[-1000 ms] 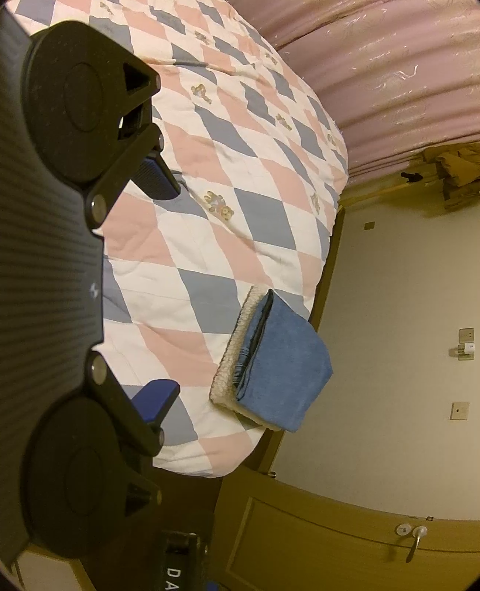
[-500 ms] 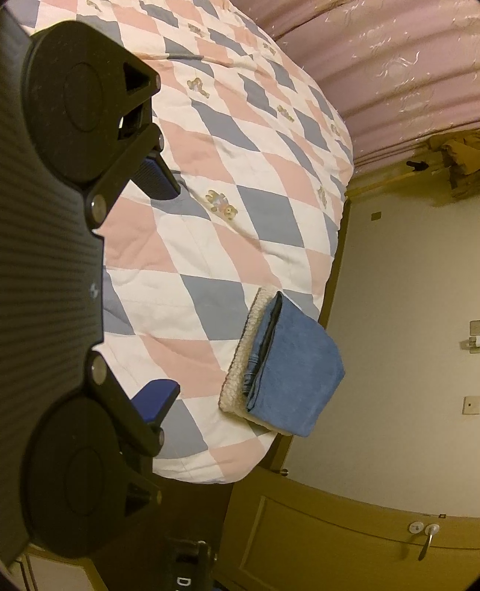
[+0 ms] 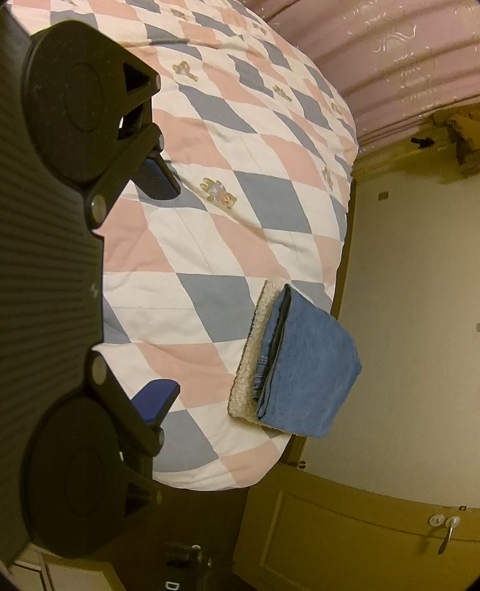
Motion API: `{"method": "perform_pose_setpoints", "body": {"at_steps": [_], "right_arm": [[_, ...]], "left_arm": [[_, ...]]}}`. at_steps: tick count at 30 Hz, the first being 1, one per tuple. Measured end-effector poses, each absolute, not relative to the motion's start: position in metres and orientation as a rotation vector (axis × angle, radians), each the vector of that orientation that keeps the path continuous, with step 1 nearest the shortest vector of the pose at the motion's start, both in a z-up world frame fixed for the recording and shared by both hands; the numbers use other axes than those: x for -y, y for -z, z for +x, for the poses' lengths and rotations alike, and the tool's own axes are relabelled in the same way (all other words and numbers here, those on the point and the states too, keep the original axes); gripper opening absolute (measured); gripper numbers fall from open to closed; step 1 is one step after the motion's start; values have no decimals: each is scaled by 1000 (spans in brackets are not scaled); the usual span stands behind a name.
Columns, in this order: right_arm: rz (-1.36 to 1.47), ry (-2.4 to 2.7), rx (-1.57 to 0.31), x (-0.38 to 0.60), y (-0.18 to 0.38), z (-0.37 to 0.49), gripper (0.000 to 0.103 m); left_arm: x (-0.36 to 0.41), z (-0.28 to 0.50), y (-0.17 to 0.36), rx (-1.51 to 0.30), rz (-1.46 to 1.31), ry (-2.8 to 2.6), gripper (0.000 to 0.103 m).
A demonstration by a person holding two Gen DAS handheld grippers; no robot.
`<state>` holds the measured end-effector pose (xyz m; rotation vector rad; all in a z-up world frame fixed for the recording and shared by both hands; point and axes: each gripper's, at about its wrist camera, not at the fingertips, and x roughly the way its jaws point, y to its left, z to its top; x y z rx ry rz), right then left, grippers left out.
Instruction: Fold clothes
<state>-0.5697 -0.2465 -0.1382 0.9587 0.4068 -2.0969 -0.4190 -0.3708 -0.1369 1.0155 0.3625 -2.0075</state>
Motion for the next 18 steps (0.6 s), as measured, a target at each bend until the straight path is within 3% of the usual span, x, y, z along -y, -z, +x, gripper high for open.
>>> {"method": "perform_pose_setpoints", "body": {"at_steps": [18], "right_arm": [[965, 2122, -428, 274, 142, -585, 103]], "left_arm": [[411, -444, 138, -363, 999, 2043, 102]]}}
